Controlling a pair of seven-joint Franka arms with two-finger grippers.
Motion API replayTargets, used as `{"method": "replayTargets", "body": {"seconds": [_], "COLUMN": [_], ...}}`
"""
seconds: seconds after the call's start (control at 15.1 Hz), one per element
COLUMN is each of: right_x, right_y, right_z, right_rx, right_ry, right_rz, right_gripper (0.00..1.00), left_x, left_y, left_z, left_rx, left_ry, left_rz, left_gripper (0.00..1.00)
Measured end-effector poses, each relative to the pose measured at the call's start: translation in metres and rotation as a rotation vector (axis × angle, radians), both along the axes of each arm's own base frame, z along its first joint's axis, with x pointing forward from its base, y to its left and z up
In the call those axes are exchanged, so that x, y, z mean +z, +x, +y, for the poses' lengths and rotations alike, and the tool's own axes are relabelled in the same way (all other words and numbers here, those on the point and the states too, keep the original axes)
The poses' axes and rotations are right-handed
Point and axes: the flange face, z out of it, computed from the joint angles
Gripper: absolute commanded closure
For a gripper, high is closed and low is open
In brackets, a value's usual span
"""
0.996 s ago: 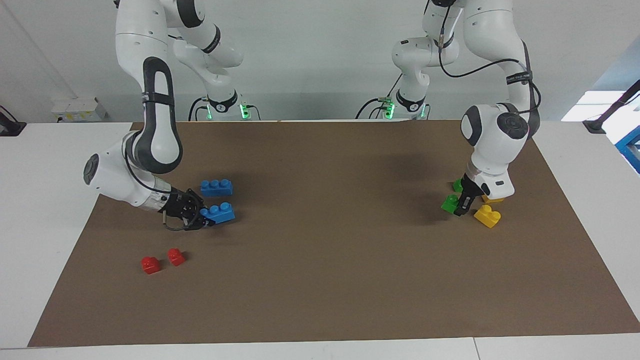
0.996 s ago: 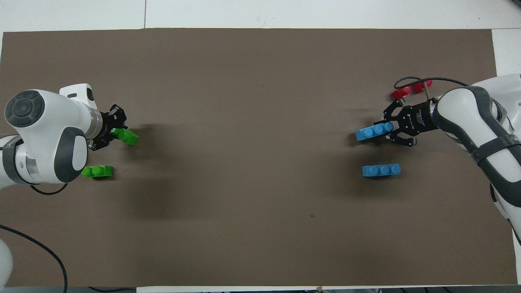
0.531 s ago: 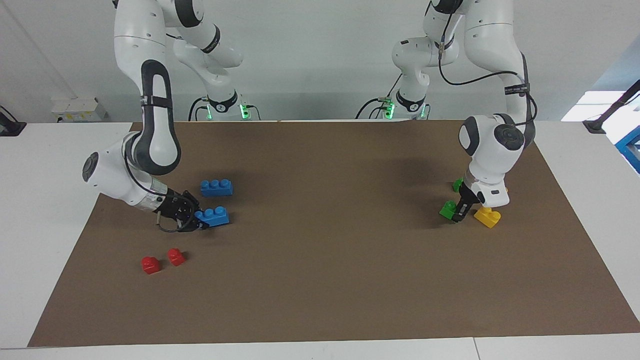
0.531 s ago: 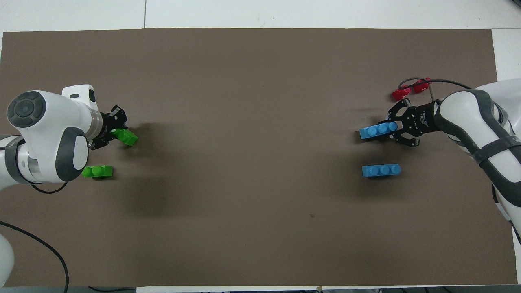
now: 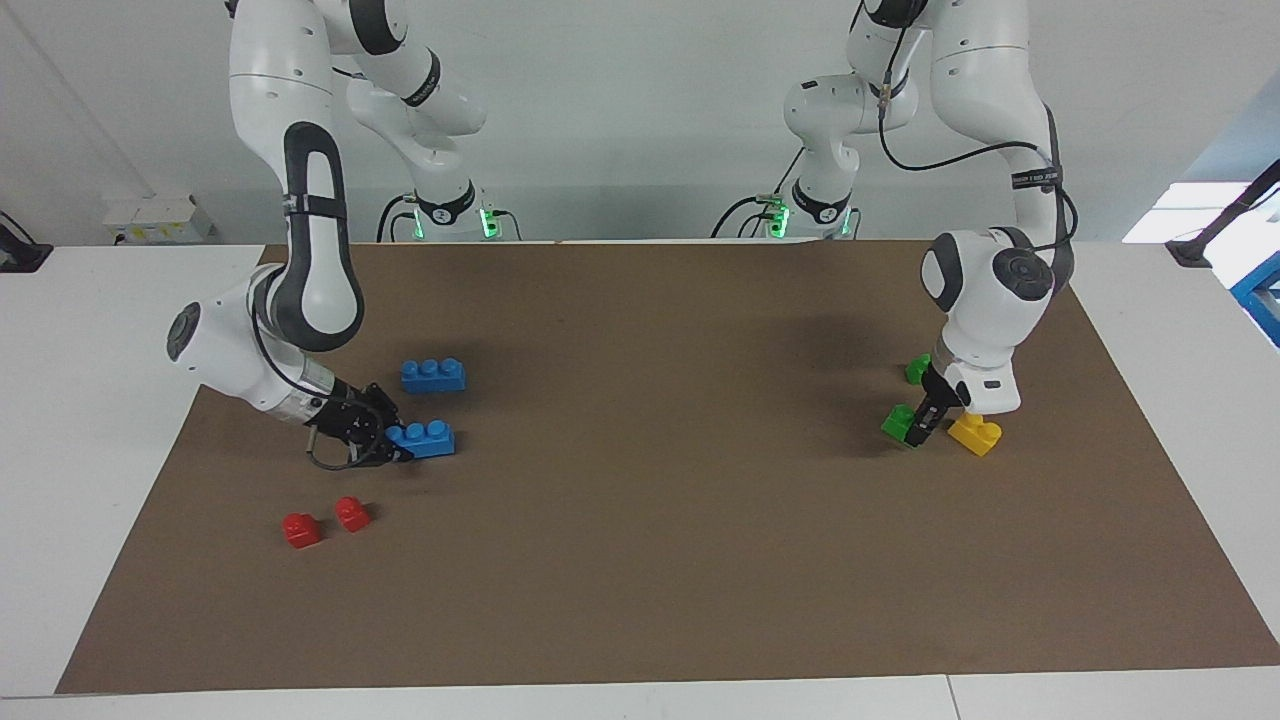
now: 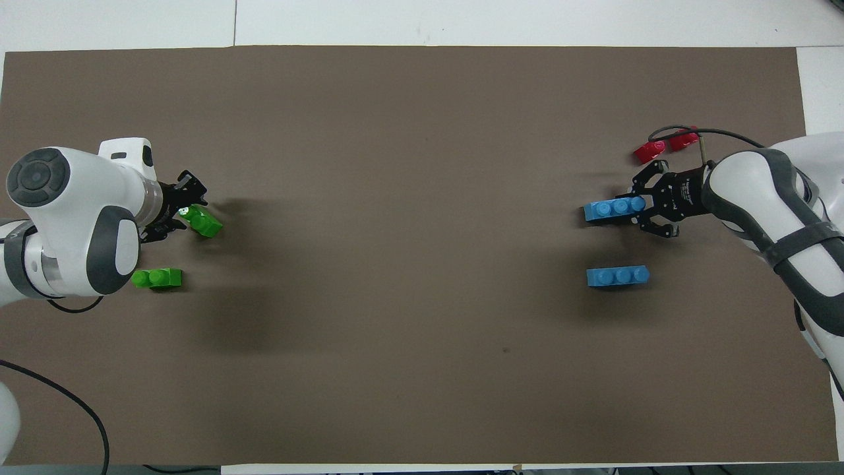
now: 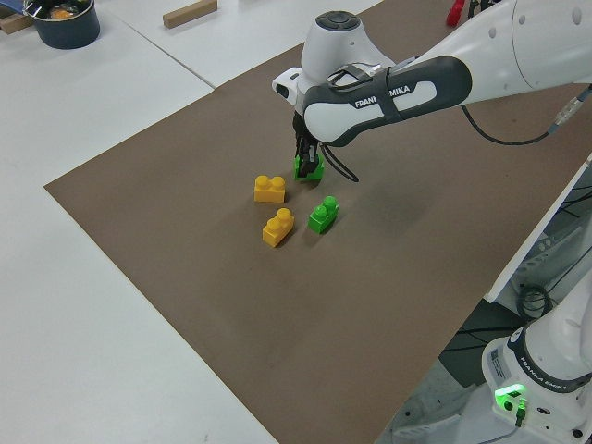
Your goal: Remove green block with left arm and hold with right
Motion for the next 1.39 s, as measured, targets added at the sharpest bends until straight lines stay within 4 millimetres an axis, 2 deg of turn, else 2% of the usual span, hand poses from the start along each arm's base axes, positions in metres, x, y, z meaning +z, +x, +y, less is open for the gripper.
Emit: {"method": "replayTargets", "body": {"seconds": [0.07, 0.13, 0.2, 0.33, 0.46, 0.53, 0.66, 0.8, 1.0, 1.13, 1.39], "right_x": [0.000, 0.000, 0.000, 0.001, 0.008, 0.018, 0.053, 0.098, 0.161, 0.199, 0.279], "right_y": [0.000, 0.000, 0.000, 0.000, 0.001, 0.002, 0.004, 0.003, -0.004, -0.009, -0.024], "right_z": [0.000, 0.000, 0.000, 0.001, 0.003, 0.007, 0.015, 0.020, 0.022, 0.026, 0.051], "right_rx": [-0.008, -0.013, -0.016, -0.016, -0.027, -0.033, -0.035, -0.005, 0.057, 0.151, 0.402], "right_ry": [0.000, -0.001, -0.001, -0.001, 0.007, 0.020, 0.039, 0.020, -0.038, -0.106, -0.241], "right_rz": [0.004, 0.006, 0.006, 0.006, 0.017, 0.031, 0.050, 0.044, -0.028, -0.104, -0.232], "right_gripper": [0.28, 0.19, 0.12, 0.07, 0.06, 0.06, 0.04, 0.00, 0.00, 0.00, 0.00], "left_x": [0.001, 0.002, 0.004, 0.015, 0.037, 0.052, 0.087, 0.117, 0.150, 0.170, 0.217], "left_y": [0.000, 0.001, 0.002, 0.005, 0.010, 0.013, 0.019, 0.020, 0.017, 0.011, -0.014], "left_z": [0.001, 0.003, 0.006, 0.012, 0.013, 0.013, 0.012, 0.012, 0.011, 0.009, 0.006], "left_rx": [0.001, 0.004, 0.009, 0.015, 0.014, 0.005, -0.062, -0.151, -0.274, -0.354, -0.495], "left_ry": [0.000, 0.000, 0.000, 0.002, 0.005, 0.008, 0.017, 0.028, 0.042, 0.052, 0.071], "left_rz": [-0.001, -0.004, -0.008, -0.019, -0.014, -0.008, -0.001, 0.003, 0.005, -0.001, 0.017], "left_gripper": [0.00, 0.00, 0.00, 0.00, 0.00, 0.00, 0.00, 0.00, 0.00, 0.00, 0.00]}}
